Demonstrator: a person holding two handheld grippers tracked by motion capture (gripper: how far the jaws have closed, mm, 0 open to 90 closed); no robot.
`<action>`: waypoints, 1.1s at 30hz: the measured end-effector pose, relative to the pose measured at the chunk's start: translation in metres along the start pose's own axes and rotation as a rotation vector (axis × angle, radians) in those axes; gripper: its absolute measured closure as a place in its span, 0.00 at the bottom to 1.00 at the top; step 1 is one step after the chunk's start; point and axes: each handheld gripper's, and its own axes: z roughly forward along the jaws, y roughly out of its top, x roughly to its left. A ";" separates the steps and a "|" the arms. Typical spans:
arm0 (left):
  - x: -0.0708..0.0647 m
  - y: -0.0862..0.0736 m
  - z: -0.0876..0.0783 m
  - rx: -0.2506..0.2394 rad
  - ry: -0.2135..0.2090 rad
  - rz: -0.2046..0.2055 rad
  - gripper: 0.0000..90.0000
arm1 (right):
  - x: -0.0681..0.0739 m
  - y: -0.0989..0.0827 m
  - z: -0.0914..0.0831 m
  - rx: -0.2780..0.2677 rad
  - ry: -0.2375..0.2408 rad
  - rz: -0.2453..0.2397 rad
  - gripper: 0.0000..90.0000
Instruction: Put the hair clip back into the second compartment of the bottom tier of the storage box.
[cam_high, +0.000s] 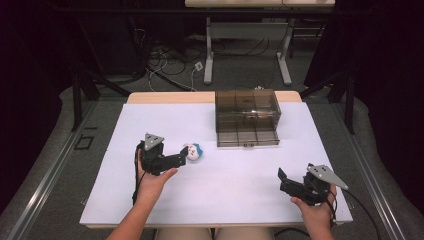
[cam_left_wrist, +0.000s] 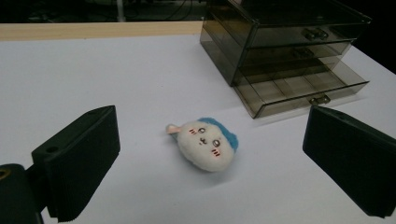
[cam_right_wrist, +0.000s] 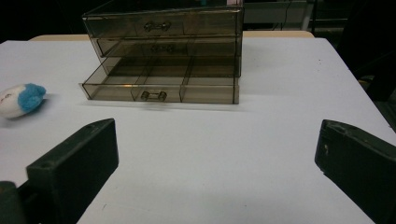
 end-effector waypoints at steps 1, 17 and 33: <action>-0.001 0.001 0.001 0.000 -0.002 -0.001 0.04 | 0.000 0.001 0.000 0.010 0.005 0.000 0.00; -0.014 0.017 0.026 0.077 -0.031 -0.054 0.09 | -0.003 0.001 0.003 0.030 0.021 0.021 0.00; -0.016 0.026 0.049 0.164 0.050 -0.064 0.18 | -0.001 0.002 0.005 0.040 0.031 0.011 0.00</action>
